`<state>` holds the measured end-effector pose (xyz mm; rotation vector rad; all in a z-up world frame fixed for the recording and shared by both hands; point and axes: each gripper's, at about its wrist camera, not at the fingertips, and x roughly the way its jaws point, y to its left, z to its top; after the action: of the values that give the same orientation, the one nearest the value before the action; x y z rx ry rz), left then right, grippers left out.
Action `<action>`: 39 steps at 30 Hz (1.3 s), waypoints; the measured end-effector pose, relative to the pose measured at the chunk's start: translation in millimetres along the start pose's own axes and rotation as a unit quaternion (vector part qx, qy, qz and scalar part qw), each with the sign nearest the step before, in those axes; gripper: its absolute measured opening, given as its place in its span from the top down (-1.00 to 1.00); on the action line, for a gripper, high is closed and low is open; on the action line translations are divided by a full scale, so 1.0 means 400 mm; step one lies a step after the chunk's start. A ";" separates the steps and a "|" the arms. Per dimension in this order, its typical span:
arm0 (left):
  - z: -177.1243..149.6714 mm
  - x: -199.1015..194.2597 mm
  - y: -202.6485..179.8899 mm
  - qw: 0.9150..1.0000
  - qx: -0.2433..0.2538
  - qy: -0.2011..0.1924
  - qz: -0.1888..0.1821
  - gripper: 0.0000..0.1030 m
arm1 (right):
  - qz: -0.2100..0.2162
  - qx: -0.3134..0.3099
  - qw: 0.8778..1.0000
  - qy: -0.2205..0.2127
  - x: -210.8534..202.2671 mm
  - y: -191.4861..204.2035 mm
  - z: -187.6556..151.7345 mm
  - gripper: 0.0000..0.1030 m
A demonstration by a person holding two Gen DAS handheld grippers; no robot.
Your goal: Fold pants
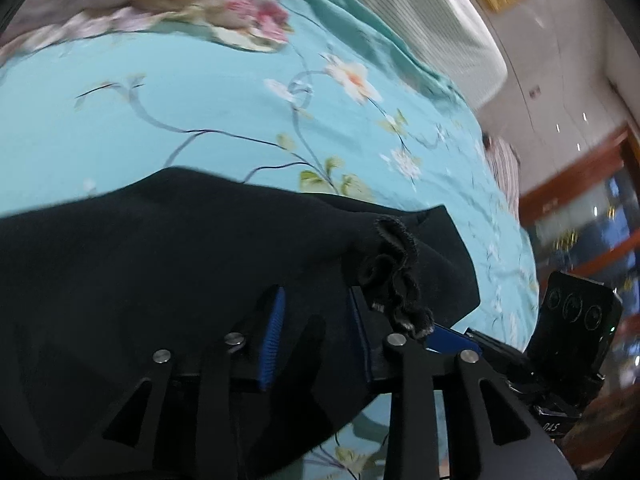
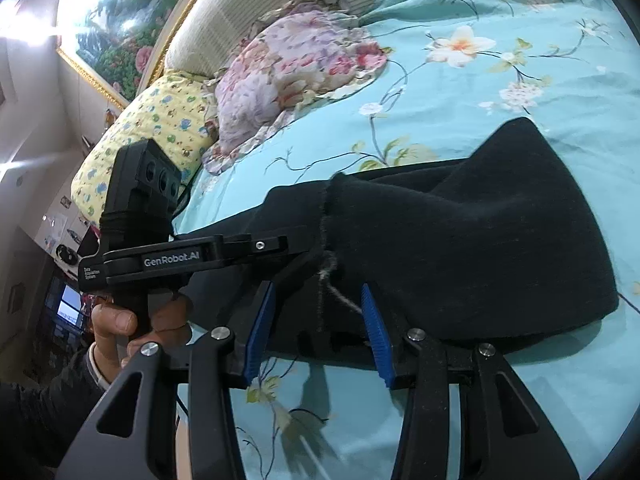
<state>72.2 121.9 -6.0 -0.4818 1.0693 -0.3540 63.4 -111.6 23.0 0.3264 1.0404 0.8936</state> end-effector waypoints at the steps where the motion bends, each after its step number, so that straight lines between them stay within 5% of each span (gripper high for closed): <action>1: -0.008 -0.011 0.005 1.000 -0.007 -0.006 0.005 0.24 | 0.003 -0.002 1.000 0.000 0.000 0.007 -0.001 0.10; 19: -0.184 -0.233 0.137 0.980 -0.160 -0.105 0.062 0.06 | 0.031 -0.034 0.999 0.010 0.033 0.107 -0.008 -0.02; 29: -0.308 -0.360 0.226 0.950 -0.236 -0.167 0.119 0.05 | 0.049 -0.048 0.997 0.027 0.081 0.158 -0.010 -0.09; 32: -0.345 -0.388 0.257 0.938 -0.263 -0.182 0.134 -0.10 | 0.055 -0.055 0.996 0.036 0.100 0.177 -0.007 -0.10; 39: -0.383 -0.443 0.346 0.919 -0.314 -0.199 0.130 -0.10 | 0.067 -0.087 0.992 0.055 0.150 0.237 0.013 -0.11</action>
<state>-137.1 295.7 -8.7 -0.9277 0.8140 0.3352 34.5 -6.1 48.1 0.2027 1.0416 1.1257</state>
